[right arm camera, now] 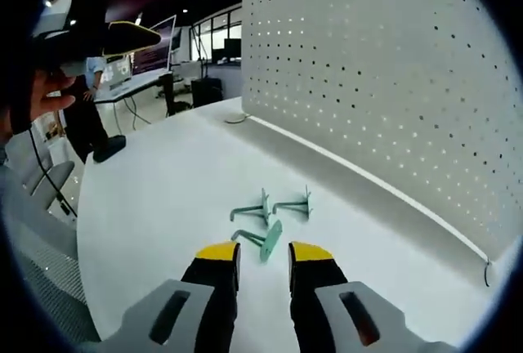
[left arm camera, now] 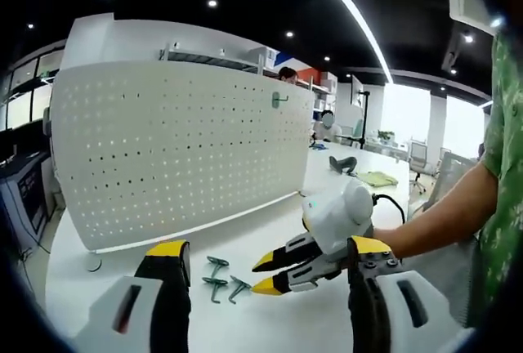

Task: Insert the hook assembly into the mounting plate slot until the hook locks in place.

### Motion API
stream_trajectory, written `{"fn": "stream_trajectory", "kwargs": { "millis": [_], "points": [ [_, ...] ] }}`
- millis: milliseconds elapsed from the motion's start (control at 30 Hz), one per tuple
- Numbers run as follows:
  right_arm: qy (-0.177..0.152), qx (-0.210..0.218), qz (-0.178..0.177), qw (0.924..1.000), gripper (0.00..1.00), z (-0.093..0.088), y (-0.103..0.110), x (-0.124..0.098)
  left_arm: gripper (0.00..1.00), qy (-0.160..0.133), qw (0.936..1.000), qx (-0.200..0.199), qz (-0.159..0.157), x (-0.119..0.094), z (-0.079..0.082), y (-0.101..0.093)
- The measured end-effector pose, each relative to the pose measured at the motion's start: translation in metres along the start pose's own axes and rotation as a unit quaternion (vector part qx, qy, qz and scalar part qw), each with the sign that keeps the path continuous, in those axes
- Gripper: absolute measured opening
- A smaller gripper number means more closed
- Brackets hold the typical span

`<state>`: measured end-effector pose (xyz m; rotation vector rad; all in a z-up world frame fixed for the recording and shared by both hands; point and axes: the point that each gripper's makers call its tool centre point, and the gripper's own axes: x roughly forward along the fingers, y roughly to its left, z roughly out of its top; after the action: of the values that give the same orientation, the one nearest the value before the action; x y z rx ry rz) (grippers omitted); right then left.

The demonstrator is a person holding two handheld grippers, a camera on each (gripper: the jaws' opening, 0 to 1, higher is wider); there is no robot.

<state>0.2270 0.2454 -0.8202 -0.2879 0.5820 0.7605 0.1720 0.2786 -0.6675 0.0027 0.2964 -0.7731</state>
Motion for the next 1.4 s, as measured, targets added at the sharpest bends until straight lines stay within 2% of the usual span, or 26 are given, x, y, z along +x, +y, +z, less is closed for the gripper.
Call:
{"fn": "stream_trajectory", "kwargs": {
  "millis": [533, 867, 1400],
  "points": [
    [0.015, -0.003, 0.002, 0.9999, 0.11, -0.008, 0.001, 0.012, 0.8, 0.002, 1.0, -0.003, 0.002, 0.001, -0.002, 0.005],
    [0.021, -0.007, -0.009, 0.9997, 0.06, -0.011, -0.002, 0.015, 0.8, 0.003, 1.0, -0.004, 0.002, 0.001, -0.004, 0.007],
    [0.023, -0.015, -0.023, 0.9993, 0.03, -0.013, -0.01, 0.015, 0.79, 0.005, 1.0, -0.006, -0.001, 0.004, -0.005, 0.008]
  ]
}}
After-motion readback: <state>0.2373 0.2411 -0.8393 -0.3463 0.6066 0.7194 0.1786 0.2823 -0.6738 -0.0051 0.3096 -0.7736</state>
